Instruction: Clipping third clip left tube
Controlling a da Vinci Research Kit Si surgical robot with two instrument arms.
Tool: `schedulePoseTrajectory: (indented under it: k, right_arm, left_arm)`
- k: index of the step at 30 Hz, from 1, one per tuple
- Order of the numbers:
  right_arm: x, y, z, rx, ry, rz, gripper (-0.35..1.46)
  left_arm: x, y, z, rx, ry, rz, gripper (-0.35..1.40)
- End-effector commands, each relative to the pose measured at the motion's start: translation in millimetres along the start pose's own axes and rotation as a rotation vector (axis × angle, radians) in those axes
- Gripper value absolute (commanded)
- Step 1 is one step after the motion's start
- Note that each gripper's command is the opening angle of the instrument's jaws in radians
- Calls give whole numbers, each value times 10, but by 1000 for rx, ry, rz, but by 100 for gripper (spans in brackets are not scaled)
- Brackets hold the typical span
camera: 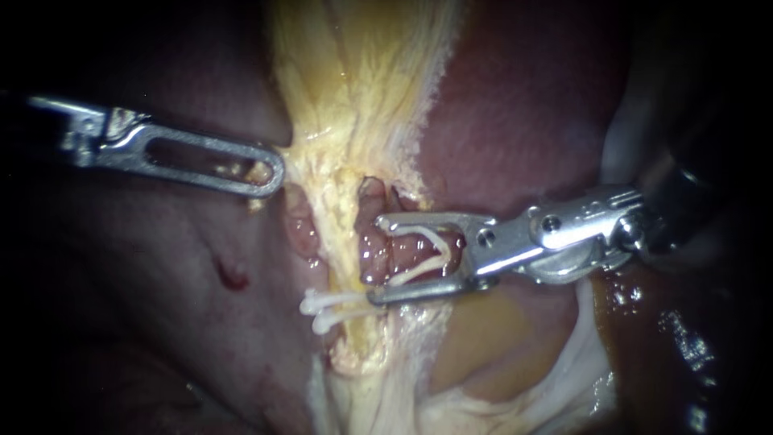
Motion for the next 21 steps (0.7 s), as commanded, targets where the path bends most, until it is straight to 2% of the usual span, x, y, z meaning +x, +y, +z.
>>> schedulePoseTrajectory:
  k: [1,13,21]
  right_arm:
    - [-3,3,-1,-1,1,3,49]
    - [-36,27,5,18,11,40,49]
    - [-35,29,10,62,55,72,49]
  left_arm:
    - [0,0,0,0,0,-1,-35]
    - [1,-1,1,-4,-3,-1,-35]
    - [1,-1,2,-4,-4,-1,-35]
